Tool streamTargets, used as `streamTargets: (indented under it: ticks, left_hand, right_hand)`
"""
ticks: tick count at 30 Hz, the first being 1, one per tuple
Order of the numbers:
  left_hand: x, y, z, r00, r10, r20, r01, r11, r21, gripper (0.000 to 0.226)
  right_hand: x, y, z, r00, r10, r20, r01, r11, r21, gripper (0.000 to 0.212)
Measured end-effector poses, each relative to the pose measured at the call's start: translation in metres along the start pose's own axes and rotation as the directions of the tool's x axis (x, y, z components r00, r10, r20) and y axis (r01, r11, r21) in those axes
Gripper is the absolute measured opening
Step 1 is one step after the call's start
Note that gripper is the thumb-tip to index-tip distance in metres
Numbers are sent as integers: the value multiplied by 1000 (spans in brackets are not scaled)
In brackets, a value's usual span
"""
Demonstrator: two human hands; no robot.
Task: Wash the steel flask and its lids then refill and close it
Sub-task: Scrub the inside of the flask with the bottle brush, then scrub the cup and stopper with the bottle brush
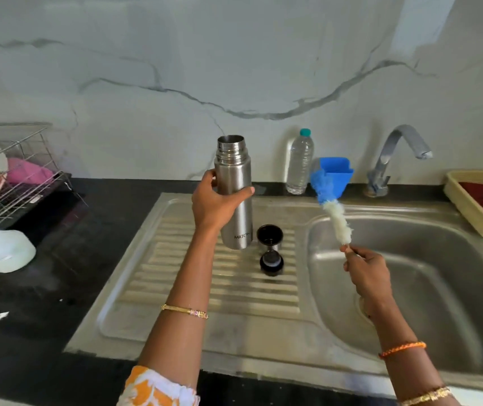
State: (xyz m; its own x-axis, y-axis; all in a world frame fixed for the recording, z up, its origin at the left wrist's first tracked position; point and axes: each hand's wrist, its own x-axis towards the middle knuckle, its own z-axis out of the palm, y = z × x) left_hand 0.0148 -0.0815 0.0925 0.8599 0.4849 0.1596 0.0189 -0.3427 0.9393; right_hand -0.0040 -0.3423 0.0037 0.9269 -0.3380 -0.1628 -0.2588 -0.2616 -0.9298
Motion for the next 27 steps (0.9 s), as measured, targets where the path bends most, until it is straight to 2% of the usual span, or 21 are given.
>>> streamTargets:
  ticks: [8,12,21,24,27]
  left_hand:
    - [12,-49,-11,997,-32,-71,33,999,21,63]
    - [12,-61,-10,994,-53,-94,54,999,7,57]
    - [7,-71,-6,998,-45,-34,44,999,-18,55]
    - [7,-76,-4,998,-53,-16,53,999,12,65]
    - [3,-79,0,995,-87,-49,91,993,70,88]
  right_hand:
    - [-20,-6,28,1000,9,-25,-9,999,-38,29]
    - [-26,-11,34,999,-16,-30,15,999,-33,29]
    - [-34,-7,28,1000,4,-11,-5,999,-46,28]
    - [-34,-9,25,1000,-1,-4,1,999,-42,27]
    - [-32,-7,22,1000,8,-2,-8,1000,-26,27]
